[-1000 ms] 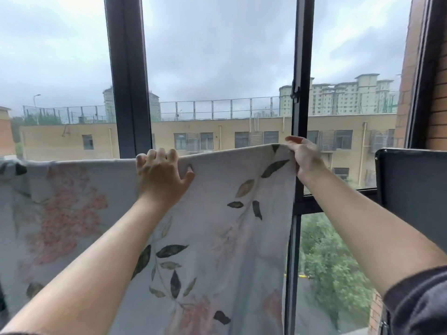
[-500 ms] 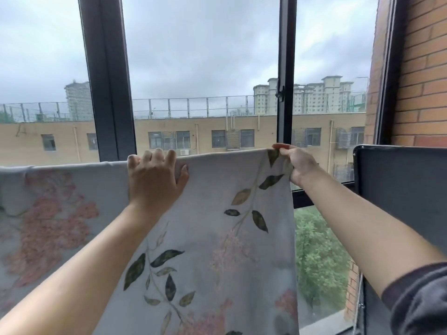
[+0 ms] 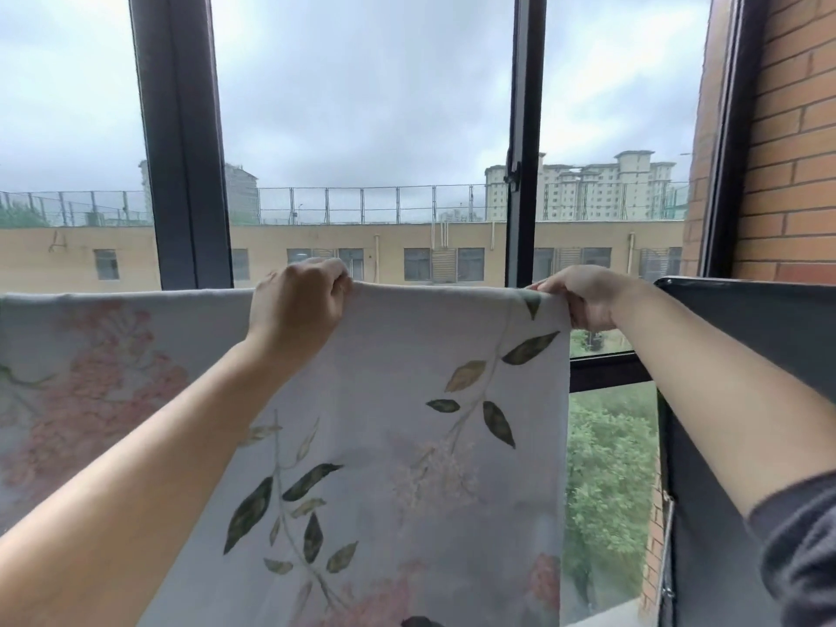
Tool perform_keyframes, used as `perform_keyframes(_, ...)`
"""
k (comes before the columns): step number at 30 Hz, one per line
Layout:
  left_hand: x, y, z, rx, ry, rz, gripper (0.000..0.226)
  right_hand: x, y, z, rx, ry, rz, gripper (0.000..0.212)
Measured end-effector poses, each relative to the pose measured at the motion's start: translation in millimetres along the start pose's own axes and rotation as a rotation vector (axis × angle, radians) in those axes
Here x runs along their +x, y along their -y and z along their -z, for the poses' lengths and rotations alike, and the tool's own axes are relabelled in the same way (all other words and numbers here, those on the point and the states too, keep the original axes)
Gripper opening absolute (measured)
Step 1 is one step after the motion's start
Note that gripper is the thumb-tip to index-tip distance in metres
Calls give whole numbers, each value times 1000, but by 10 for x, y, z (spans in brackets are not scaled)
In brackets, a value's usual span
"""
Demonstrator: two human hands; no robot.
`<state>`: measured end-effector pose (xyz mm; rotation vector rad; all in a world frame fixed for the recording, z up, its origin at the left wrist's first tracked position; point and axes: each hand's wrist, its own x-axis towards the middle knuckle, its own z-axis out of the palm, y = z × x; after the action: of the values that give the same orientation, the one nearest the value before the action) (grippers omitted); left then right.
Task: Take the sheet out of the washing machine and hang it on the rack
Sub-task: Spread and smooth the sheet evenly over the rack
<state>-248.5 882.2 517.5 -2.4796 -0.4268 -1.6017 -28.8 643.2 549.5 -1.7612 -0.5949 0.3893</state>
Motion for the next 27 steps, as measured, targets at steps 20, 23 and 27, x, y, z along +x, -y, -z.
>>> perform_keyframes(20,182,-1205,-698,-25,39,-30,18,354,-461,722,-603,-376,433,23)
perform_keyframes(23,155,-1245,-776,36,107,-49,18,370,-552,800,-589,-257,390,22)
perform_keyframes(27,124,-1253,-770,97,198,-93,19,364,-672,846,-481,11,310,18)
